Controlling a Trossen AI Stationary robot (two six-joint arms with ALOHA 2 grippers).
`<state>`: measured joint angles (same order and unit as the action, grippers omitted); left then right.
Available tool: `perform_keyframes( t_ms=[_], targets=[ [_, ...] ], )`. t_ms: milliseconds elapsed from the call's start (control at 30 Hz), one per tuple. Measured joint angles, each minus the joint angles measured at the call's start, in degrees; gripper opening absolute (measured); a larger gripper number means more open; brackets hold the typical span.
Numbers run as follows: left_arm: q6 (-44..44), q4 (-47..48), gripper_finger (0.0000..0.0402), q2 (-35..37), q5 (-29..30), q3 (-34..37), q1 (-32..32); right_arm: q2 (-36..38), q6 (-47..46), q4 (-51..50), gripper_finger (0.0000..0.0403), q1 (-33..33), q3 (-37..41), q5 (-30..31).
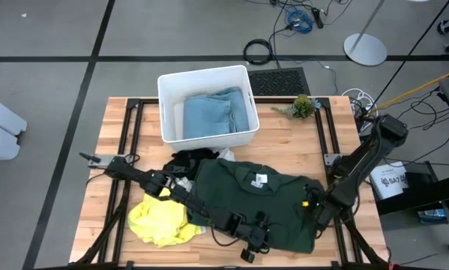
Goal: Fold laundry
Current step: Fold the green polo shirt
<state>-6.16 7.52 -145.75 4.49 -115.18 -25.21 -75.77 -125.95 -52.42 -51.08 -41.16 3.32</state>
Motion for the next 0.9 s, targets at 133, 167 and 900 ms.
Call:
perform_keyframes(
  t_ms=[133, 167, 900],
  targets=[
    [3.75, 3.27, 0.0166, 0.09, 0.06, -0.20, -0.07, -4.77, 0.39, 8.26, 0.0206, 0.07, 3.35, 0.11],
    [4.84, 3.85, 0.0166, 0.11, -0.04, -0.20, -0.07, -5.73, 0.43, 9.38, 0.0206, 0.07, 3.83, 0.10],
    [9.95, 4.76, 0.0005, 0.23, -1.26, -5.91, -0.02, 0.30, 6.54, 2.61, 0.0005, 0.14, 0.15, 14.94]
  ],
)
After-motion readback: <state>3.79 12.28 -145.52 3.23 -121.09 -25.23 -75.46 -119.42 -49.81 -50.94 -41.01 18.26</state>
